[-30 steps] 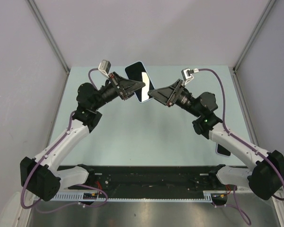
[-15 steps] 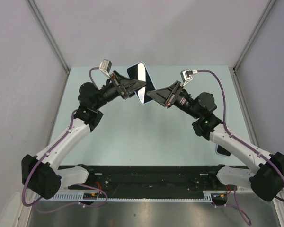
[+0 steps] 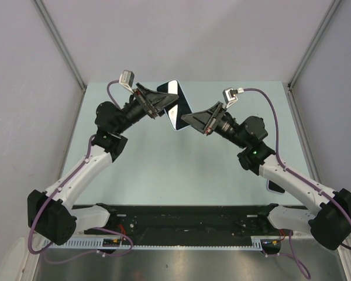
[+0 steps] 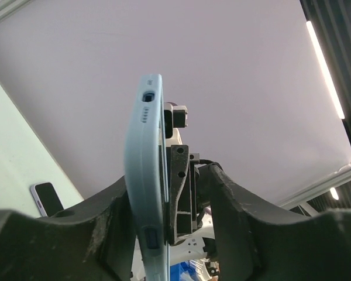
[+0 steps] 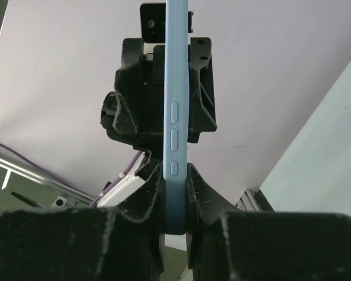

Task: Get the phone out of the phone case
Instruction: Remove the phone case from the phone.

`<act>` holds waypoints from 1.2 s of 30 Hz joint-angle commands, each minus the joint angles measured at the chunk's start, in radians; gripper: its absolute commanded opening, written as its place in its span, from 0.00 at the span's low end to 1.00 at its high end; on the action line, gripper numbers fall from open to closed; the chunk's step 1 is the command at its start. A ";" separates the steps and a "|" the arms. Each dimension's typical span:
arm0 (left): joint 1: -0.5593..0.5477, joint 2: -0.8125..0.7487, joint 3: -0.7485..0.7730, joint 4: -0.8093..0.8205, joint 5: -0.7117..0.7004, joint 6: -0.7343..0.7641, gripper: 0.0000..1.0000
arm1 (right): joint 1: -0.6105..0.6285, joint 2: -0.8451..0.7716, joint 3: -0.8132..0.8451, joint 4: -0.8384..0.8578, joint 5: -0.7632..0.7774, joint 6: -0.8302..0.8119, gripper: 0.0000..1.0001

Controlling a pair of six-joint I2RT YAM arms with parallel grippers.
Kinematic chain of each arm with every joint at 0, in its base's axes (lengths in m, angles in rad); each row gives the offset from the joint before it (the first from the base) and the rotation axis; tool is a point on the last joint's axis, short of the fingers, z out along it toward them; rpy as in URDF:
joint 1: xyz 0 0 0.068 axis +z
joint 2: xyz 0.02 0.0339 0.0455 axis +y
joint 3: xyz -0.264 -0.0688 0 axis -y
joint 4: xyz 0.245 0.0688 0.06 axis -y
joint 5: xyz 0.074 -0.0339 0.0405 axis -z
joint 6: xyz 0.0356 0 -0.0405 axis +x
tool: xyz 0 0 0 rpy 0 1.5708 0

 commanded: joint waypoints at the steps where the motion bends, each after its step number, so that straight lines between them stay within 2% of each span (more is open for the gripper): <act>1: -0.006 0.009 0.042 0.043 -0.014 0.008 0.50 | 0.009 -0.007 0.014 0.116 0.012 0.008 0.00; 2: -0.008 0.012 0.042 0.043 -0.014 0.008 0.50 | 0.009 -0.007 0.014 0.116 0.010 0.010 0.00; 3: -0.009 0.012 0.042 0.043 -0.017 0.008 0.44 | 0.011 -0.007 0.013 0.113 0.012 0.012 0.00; 5: -0.013 0.021 0.047 0.043 -0.014 0.008 0.19 | 0.011 -0.006 0.011 0.116 0.010 0.015 0.00; 6: -0.013 0.023 0.048 0.043 -0.013 0.005 0.00 | 0.009 -0.006 0.011 0.116 0.012 0.015 0.00; 9: -0.013 0.023 0.042 0.052 -0.019 -0.003 0.00 | 0.008 -0.003 0.010 0.109 0.001 0.013 0.00; 12: -0.003 0.009 0.032 0.052 -0.025 -0.009 0.00 | -0.035 -0.032 0.010 0.033 -0.033 -0.002 0.35; 13: 0.000 0.006 0.026 0.051 -0.029 -0.010 0.00 | -0.063 -0.070 0.008 0.000 -0.030 -0.016 0.54; 16: 0.006 -0.009 0.019 0.038 -0.036 -0.010 0.00 | -0.103 -0.141 -0.012 -0.075 -0.019 -0.039 0.73; 21: 0.009 -0.018 0.018 0.040 -0.042 -0.018 0.00 | -0.120 -0.166 -0.071 -0.043 -0.041 -0.008 0.75; 28: 0.010 -0.025 0.022 0.041 -0.048 -0.024 0.00 | -0.100 -0.095 -0.110 0.129 -0.097 0.059 0.70; 33: 0.012 -0.026 0.024 0.038 -0.048 -0.024 0.00 | -0.088 -0.067 -0.110 0.184 -0.096 0.079 0.53; 34: 0.012 -0.025 0.022 0.040 -0.046 -0.027 0.00 | -0.088 -0.061 -0.113 0.196 -0.096 0.085 0.46; 36: 0.012 -0.025 0.018 0.052 -0.049 -0.035 0.00 | -0.088 -0.049 -0.114 0.242 -0.091 0.114 0.39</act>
